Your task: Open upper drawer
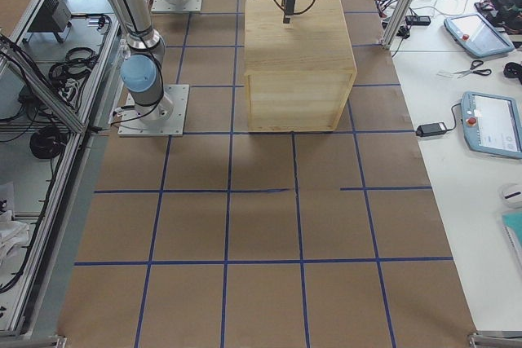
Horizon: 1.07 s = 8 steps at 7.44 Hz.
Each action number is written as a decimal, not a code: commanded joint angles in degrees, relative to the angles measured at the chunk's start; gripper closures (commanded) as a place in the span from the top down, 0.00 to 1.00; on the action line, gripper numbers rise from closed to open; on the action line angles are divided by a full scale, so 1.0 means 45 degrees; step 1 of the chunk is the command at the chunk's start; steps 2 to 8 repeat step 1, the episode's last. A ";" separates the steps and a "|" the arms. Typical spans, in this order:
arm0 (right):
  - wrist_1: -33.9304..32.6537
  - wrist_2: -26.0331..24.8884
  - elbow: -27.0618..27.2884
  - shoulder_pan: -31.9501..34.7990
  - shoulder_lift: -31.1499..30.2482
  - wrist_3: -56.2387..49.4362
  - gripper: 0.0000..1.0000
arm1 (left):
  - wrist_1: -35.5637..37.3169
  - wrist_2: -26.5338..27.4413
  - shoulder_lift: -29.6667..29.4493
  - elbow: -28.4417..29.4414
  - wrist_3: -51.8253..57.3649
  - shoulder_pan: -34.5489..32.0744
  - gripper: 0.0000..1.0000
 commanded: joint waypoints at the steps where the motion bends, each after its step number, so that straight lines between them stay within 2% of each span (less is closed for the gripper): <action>1: 0.0000 0.0000 -0.0003 0.0004 0.0000 -0.0011 1.00 | 0.0189 -0.0010 -0.0008 -0.0222 0.0010 0.0001 1.00; 8: 0.0000 0.0000 -0.0003 0.0004 0.0000 -0.0011 1.00 | 0.0189 -0.0010 -0.0008 -0.0222 0.0010 0.0001 1.00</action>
